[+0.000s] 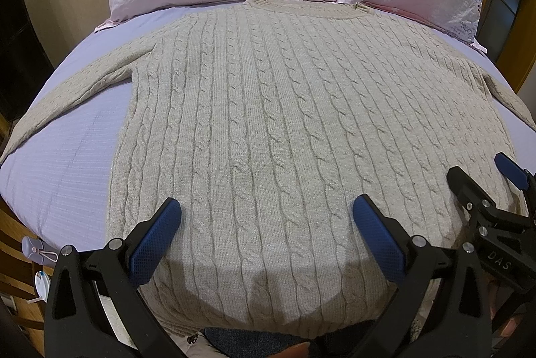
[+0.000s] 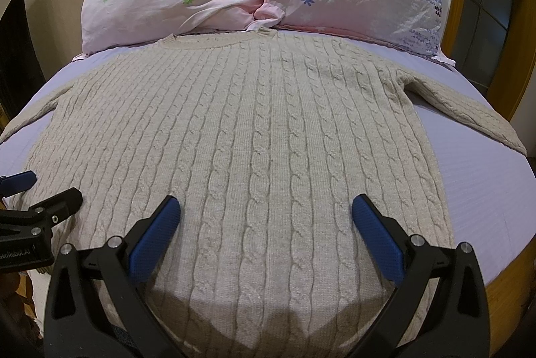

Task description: Fold small clothes

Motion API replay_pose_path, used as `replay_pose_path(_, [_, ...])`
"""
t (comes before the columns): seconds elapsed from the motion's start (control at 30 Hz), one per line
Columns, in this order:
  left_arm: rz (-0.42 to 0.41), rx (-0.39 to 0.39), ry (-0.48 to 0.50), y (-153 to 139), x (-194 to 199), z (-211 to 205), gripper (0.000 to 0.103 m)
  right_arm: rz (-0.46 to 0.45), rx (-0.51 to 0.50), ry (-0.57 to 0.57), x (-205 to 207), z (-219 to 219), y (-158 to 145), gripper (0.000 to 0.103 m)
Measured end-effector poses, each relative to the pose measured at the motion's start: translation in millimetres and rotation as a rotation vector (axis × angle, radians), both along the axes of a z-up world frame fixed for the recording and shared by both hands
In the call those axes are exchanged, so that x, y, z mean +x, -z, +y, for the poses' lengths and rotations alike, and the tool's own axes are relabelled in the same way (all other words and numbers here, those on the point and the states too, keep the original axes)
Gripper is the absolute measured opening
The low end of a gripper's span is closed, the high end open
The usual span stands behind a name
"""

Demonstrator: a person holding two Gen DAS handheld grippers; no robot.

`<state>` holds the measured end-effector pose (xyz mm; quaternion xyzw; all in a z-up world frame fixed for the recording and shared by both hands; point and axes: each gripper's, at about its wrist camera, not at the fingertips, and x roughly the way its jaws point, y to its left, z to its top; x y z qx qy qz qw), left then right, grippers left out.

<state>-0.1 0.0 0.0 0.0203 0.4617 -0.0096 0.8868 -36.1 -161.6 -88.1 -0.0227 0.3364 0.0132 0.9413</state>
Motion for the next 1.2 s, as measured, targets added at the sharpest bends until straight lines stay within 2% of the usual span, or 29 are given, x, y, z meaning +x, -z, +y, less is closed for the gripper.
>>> replay_pose_path(0.17, [0.004, 0.000, -0.001, -1.5, 1.2, 0.0, 0.102, 0.005, 0.000, -0.001, -7.3, 1.8, 4.3, 0.101])
replay_pose_path(0.33, [0.005, 0.000, 0.000, -2.2, 0.8, 1.3, 0.102, 0.004, 0.000, -0.004, 5.7, 0.5, -3.2, 0.101])
replay_pose_path(0.5, [0.004, 0.000, 0.004, -2.1, 0.0, 0.7, 0.102, -0.049, 0.011, -0.062, -2.1, -3.9, 0.0, 0.101])
replay_pose_path(0.57, [0.002, -0.003, 0.012, 1.0, 0.7, -0.1, 0.102, -0.056, 0.068, -0.101, -1.8, -19.0, -4.7, 0.101])
replay_pose_path(0.6, [-0.003, -0.009, 0.020, 0.6, 0.0, 1.3, 0.102, -0.063, 0.126, -0.083, -0.8, -35.6, -10.6, 0.101])
replay_pose_path(0.7, [-0.024, -0.053, 0.038, -2.5, -1.6, 7.2, 0.102, -0.120, 0.340, 0.068, 8.3, -114.2, -41.0, 0.101])
replay_pose_path(0.77, [-0.062, -0.165, 0.051, -7.3, -1.5, 19.6, 0.102, -0.156, 0.476, 0.224, 10.8, -184.4, -55.4, 0.097])
replay_pose_path(0.83, [-0.099, -0.269, 0.055, -11.0, -1.8, 32.2, 0.102, -0.169, 0.610, 0.388, 8.6, -254.4, -60.2, 0.078])
replay_pose_path(0.9, [-0.149, -0.341, 0.046, -14.7, -0.3, 44.7, 0.102, -0.168, 0.718, 0.542, 3.3, -315.8, -58.8, 0.065])
replay_pose_path(0.97, [-0.200, -0.351, 0.043, -19.0, 1.1, 50.7, 0.102, -0.185, 0.779, 0.685, -5.9, -363.3, -55.6, 0.062])
replay_pose_path(1.03, [-0.236, -0.336, 0.034, -22.0, 1.8, 55.6, 0.102, -0.179, 0.786, 0.802, -9.3, -396.3, -49.3, 0.059])
replay_pose_path(1.17, [-0.238, -0.313, 0.003, -22.9, 11.8, 63.3, 0.102, -0.100, 0.889, 0.860, -10.0, -424.4, -27.4, 0.052])
replay_pose_path(1.2, [-0.233, -0.325, -0.004, -22.3, 15.6, 67.4, 0.102, -0.117, 0.901, 0.858, -12.0, -424.7, -25.1, 0.051])
